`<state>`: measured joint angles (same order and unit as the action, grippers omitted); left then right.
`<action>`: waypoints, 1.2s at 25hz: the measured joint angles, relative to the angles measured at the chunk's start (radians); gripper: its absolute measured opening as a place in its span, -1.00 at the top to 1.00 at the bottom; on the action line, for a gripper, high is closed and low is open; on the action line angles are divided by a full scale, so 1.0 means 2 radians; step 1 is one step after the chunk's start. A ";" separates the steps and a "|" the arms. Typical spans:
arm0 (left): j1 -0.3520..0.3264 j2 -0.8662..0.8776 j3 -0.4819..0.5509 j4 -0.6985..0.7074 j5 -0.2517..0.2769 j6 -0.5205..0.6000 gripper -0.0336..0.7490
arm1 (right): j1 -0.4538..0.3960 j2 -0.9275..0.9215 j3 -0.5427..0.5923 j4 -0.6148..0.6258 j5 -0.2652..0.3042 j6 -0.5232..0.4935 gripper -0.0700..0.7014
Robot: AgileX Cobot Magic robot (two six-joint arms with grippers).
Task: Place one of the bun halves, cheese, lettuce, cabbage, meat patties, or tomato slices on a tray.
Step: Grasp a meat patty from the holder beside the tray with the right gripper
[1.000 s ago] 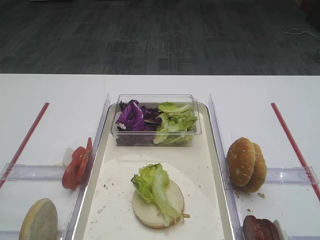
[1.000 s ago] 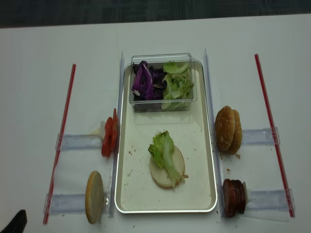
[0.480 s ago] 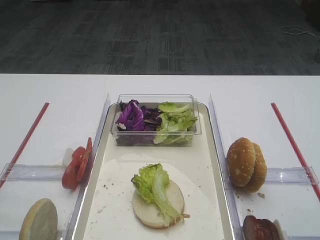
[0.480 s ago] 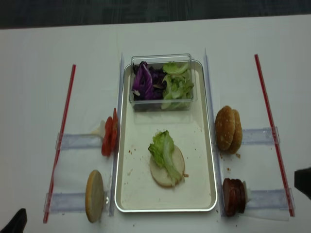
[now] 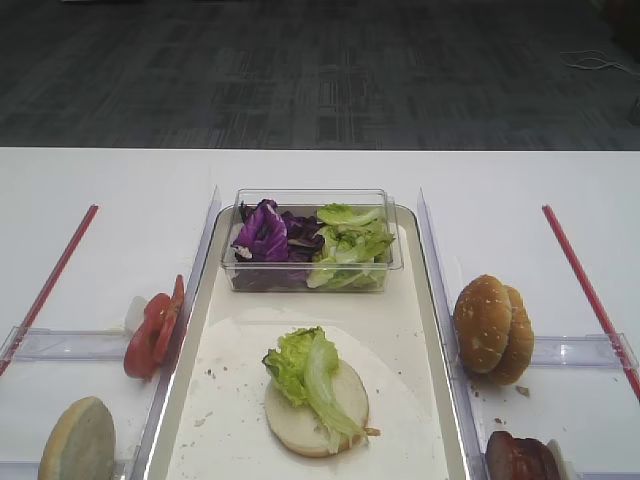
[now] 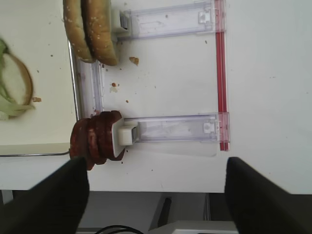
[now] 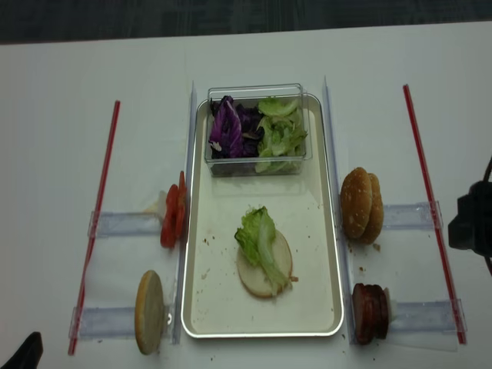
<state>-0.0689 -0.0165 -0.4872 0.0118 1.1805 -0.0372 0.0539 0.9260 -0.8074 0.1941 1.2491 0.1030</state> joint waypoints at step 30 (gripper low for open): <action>0.000 0.000 0.000 0.000 0.000 0.000 -0.37 | 0.204 0.091 -0.009 0.006 -0.038 0.143 -0.67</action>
<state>-0.0689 -0.0165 -0.4872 0.0118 1.1805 -0.0372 0.4617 1.1080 -0.8256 0.2058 1.1721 0.3884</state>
